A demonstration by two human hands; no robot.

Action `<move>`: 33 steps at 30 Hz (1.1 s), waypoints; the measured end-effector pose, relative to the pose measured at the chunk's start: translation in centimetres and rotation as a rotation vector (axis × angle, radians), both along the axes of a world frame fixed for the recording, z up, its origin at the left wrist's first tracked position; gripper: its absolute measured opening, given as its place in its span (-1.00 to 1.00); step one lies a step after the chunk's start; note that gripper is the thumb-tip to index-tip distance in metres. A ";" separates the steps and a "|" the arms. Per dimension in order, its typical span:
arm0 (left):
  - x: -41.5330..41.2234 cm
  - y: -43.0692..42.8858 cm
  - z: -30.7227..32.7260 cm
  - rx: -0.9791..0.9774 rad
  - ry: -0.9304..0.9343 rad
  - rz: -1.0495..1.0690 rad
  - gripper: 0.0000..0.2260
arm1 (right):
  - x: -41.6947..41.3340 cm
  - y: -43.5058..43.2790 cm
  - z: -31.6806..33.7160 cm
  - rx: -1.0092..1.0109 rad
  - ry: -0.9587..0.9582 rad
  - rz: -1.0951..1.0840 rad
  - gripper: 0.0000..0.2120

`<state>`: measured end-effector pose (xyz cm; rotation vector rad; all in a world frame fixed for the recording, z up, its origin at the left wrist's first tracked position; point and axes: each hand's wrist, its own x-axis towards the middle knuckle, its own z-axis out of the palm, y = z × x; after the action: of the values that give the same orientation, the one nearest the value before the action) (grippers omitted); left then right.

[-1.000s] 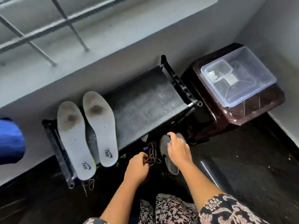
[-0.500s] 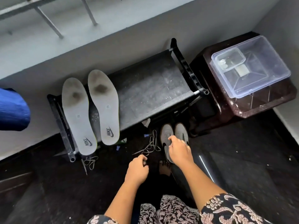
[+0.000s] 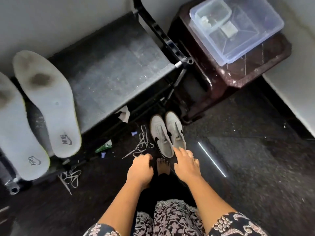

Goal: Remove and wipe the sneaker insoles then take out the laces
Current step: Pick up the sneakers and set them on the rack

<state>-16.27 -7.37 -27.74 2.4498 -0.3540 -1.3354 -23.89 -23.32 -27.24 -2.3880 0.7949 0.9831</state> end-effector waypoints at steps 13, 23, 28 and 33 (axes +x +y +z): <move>-3.3 -7.6 -17.6 -0.020 -0.080 -0.407 -0.62 | -4.2 -4.9 -18.2 0.005 0.204 0.069 -0.28; -6.8 -11.7 -31.3 0.204 -0.077 -0.642 -0.70 | -4.4 -6.9 -32.0 -0.027 0.270 0.298 -0.45; -6.3 -12.2 -32.3 0.210 -0.061 -0.619 -0.77 | -2.7 -7.3 -32.4 -0.032 0.275 0.309 -0.67; -4.4 -11.4 -27.7 0.079 -0.060 -0.474 -0.75 | -0.6 -7.4 -27.6 -0.021 0.241 0.359 -0.69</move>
<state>-20.72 -18.75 -55.40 2.5740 -0.9624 -1.4734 -24.48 -30.70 -54.88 -2.5133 0.4615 1.4307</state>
